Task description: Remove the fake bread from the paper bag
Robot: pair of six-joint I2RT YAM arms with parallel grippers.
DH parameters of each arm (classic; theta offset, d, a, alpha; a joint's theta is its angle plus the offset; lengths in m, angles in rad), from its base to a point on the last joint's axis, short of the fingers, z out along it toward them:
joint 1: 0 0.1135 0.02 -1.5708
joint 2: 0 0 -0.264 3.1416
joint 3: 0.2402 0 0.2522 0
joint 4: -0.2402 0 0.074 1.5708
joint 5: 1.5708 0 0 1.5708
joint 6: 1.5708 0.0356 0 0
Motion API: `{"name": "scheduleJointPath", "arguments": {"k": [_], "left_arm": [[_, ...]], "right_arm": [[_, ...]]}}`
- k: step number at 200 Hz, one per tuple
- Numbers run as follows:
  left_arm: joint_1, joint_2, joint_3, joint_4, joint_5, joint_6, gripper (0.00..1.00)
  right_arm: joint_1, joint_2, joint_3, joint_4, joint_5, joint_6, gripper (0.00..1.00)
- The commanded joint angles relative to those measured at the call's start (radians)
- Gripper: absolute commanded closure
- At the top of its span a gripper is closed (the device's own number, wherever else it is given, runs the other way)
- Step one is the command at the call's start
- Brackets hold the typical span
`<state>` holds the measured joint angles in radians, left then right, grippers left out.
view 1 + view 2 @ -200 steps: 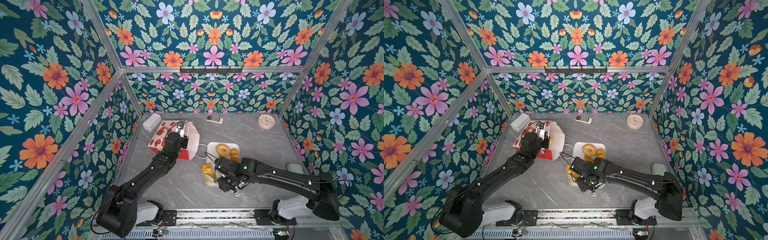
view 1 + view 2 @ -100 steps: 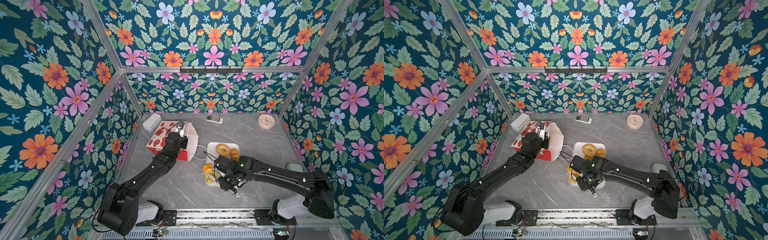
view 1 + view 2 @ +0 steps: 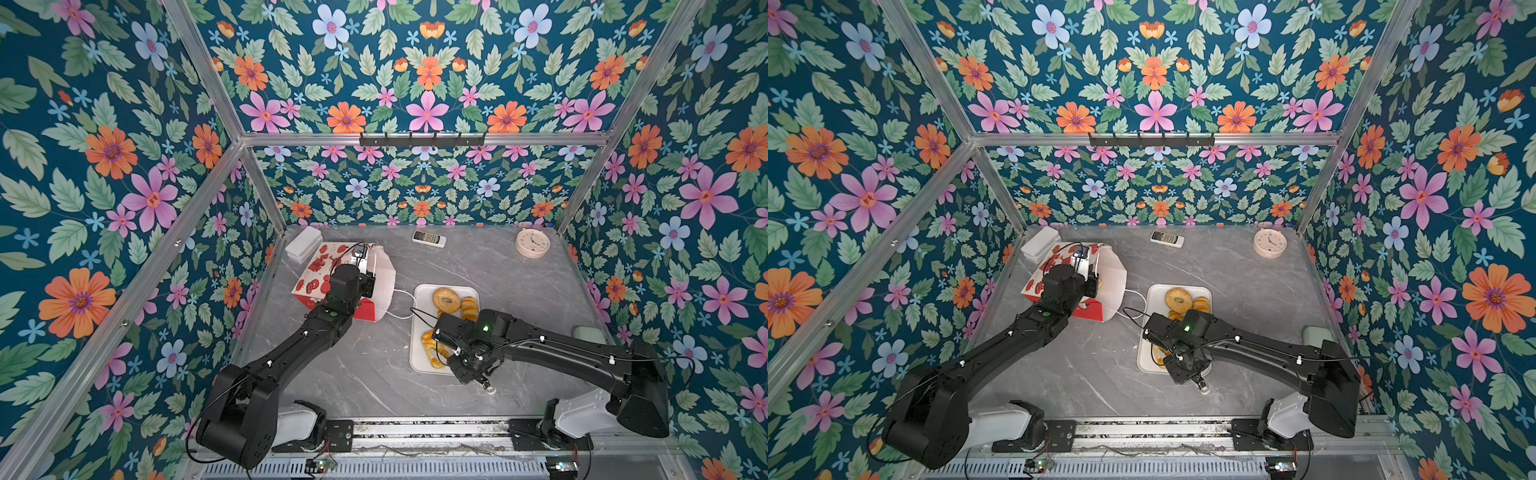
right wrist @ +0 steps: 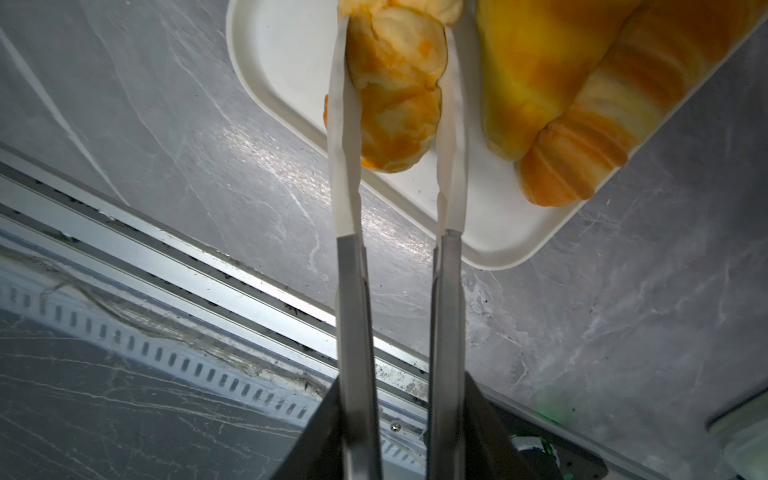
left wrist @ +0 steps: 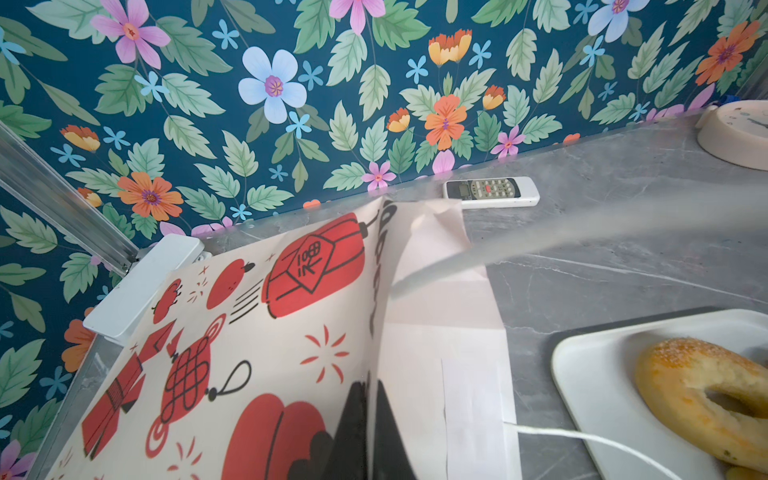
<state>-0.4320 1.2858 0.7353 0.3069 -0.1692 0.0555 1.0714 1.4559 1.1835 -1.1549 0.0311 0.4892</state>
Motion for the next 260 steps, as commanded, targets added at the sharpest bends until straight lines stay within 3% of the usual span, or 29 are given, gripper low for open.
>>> {"name": "scheduleJointPath", "arguments": {"k": [1,58,150,225,260], "left_arm": [[0.001,-0.002,0.000,0.037,0.007,-0.008,1.00],[0.001,0.009,0.005,0.035,0.010,-0.010,1.00],[0.001,0.036,0.051,-0.005,0.033,-0.021,1.00],[0.000,0.049,0.063,-0.031,0.081,-0.008,1.00],[0.000,0.042,0.072,-0.068,0.104,0.005,1.00]], "right_arm": [[-0.001,-0.004,0.004,-0.030,0.047,-0.005,0.59],[-0.001,-0.082,0.004,0.013,0.024,0.010,0.53],[-0.002,-0.221,0.021,0.107,0.217,-0.016,0.53],[-0.003,-0.195,-0.011,0.553,0.091,-0.108,0.56],[-0.045,-0.097,0.008,0.668,-0.006,-0.150,0.55]]}}
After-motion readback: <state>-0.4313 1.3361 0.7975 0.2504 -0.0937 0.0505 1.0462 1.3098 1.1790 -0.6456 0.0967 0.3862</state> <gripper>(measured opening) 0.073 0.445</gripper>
